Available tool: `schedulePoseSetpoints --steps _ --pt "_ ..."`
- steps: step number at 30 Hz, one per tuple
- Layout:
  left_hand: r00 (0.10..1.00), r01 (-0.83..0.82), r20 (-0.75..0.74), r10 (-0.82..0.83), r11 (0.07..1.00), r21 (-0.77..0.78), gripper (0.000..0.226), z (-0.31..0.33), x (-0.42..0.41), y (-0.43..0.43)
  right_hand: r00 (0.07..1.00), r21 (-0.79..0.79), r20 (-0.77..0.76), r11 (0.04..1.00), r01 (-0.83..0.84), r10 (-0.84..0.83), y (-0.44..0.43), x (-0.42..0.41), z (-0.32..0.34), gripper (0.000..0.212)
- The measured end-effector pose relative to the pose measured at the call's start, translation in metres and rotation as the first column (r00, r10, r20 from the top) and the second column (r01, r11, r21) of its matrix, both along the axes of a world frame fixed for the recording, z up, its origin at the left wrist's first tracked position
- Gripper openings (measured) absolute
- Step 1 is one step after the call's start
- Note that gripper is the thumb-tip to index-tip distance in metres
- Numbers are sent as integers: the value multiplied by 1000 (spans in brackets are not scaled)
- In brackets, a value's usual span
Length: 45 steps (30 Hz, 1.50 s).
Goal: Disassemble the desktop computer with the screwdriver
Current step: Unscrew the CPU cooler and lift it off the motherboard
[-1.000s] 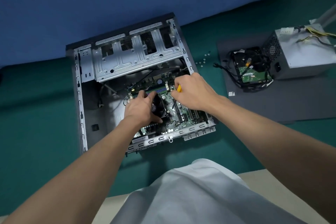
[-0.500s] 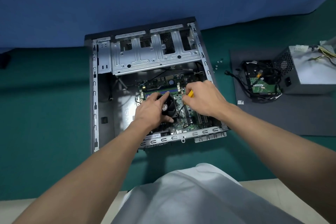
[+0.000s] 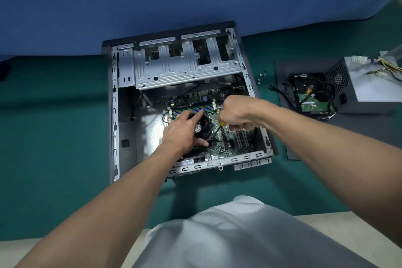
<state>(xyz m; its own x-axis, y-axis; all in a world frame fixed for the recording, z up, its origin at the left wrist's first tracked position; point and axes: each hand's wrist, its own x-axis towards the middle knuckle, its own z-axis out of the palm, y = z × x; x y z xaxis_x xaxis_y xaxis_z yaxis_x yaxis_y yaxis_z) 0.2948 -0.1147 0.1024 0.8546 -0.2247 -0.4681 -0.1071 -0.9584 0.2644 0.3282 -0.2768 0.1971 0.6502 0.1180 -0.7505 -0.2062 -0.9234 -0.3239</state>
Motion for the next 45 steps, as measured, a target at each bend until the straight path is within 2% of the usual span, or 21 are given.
schedulePoseSetpoints --steps 3,6,7,10,12,14,16,17,19,20,21,24,27,30,32,34,36,39,40,43,45 --pt "1000 -4 8 4 1000 -9 104 -1 -1 1 957 -111 88 957 -267 277 3 0 3 31" --pt "1000 -6 12 6 1000 -11 103 -3 -1 1 809 -206 156 820 -534 567 -2 -7 8 31" --pt "1000 -5 14 5 1000 -15 103 -3 -1 1 728 -243 160 741 -625 667 -4 -9 9 29" --pt "1000 -7 25 8 1000 -26 103 -4 -1 1 373 -398 177 412 -820 911 -5 -15 8 17" --pt "1000 -7 29 8 1000 -28 103 -4 -2 1 241 -422 192 302 -855 951 -5 -16 7 15" --pt "1000 -6 30 7 999 -33 103 -6 -2 2 274 -430 211 341 -836 938 -2 -15 10 14" --pt "999 -3 32 5 999 -41 102 -8 -2 3 522 -344 240 575 -742 818 4 -12 10 26" --pt "999 3 35 -2 999 -49 102 -9 -2 4 696 -268 211 725 -634 686 8 -9 8 30" --pt "999 21 41 -17 995 -98 98 -12 -3 6 961 -100 41 958 -267 272 14 -2 4 23" --pt "999 24 52 -17 990 -138 93 -14 -4 6 993 -51 -103 997 -55 50 14 2 1 17" --pt "998 21 70 -9 984 -177 86 -16 -5 7 962 -46 -245 992 115 -123 14 6 0 13" --pt "993 -12 114 39 974 -227 65 -22 -4 2 855 -96 -402 943 317 -328 10 14 -8 16" --pt "991 -70 106 87 985 -158 57 -25 8 -4 829 -136 -415 926 352 -376 11 16 -13 16" --pt "991 -64 115 69 997 -52 58 -27 20 -10 873 -133 -383 953 272 -302 16 15 -12 13" --pt "988 -70 137 69 997 7 63 -29 24 -14 958 -136 -276 990 45 -81 25 11 -5 9" --pt "983 -55 181 42 996 68 64 -30 24 -18 958 -190 -148 944 -271 245 32 6 3 19" --pt "970 4 243 -30 994 105 66 -32 23 -17 847 -257 -76 810 -527 526 37 3 11 22" --pt "951 57 296 -89 991 117 68 -32 20 -11 654 -291 -110 605 -741 748 36 4 13 9" --pt "949 58 304 -90 992 113 66 -31 20 -10 570 -300 -129 516 -802 811 36 2 12 11" --pt "952 61 293 -85 994 89 67 -29 22 -10 192 -379 -84 147 -914 978 36 -2 6 26" --pt "958 47 279 -61 997 56 72 -28 23 -9 44 -410 -31 28 -912 999 34 -2 4 33"
